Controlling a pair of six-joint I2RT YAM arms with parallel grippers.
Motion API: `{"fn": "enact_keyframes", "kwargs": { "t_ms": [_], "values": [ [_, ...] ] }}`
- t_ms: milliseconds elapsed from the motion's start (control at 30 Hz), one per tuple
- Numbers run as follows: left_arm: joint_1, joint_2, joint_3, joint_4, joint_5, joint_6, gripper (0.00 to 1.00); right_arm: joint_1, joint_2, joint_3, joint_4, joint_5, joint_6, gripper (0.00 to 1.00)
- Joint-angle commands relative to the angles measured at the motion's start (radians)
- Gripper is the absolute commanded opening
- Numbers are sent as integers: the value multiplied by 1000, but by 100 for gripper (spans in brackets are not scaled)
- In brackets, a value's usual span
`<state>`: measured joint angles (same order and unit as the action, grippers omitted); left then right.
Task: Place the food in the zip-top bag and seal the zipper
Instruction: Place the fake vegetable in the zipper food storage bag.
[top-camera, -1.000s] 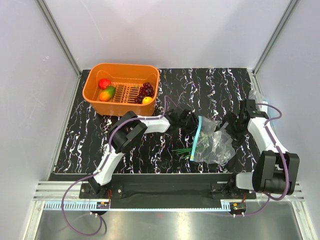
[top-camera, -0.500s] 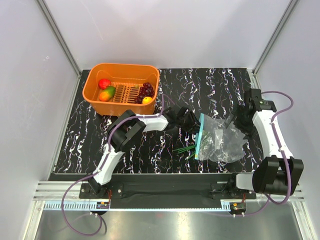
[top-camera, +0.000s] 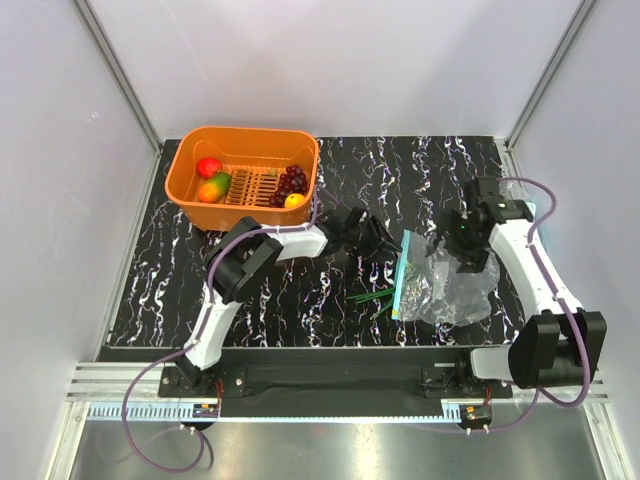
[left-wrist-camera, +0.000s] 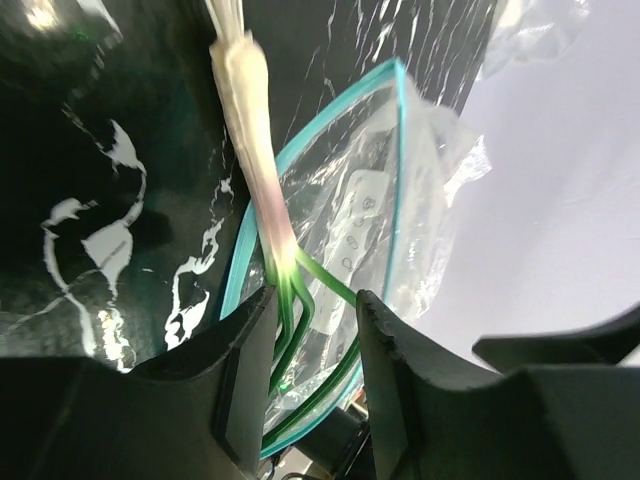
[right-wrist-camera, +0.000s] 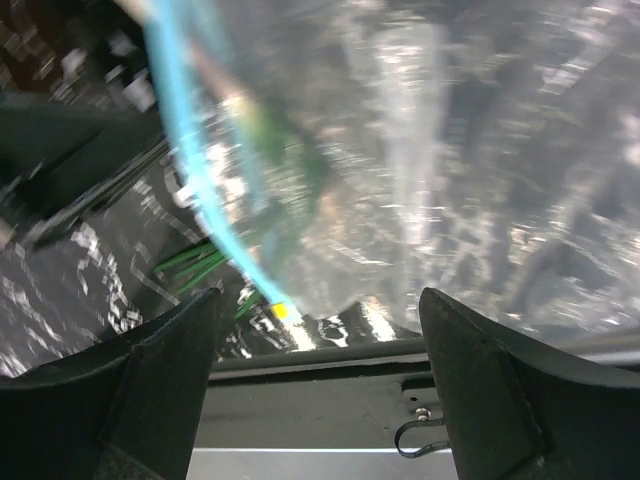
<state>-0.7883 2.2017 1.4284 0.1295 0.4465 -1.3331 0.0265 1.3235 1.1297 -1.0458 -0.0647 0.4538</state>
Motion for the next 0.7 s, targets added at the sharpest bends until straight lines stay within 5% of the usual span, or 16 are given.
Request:
{"fn": "enact_keyframes", "kwargs": {
  "t_ms": [0,667],
  "values": [
    [17,-76,-23,24,29,0,42,121,11,73,55,-47,-1,86],
    [133,-390,-180,-329,-169,400,41,412,424,248,-22,250,55,77]
  ]
}}
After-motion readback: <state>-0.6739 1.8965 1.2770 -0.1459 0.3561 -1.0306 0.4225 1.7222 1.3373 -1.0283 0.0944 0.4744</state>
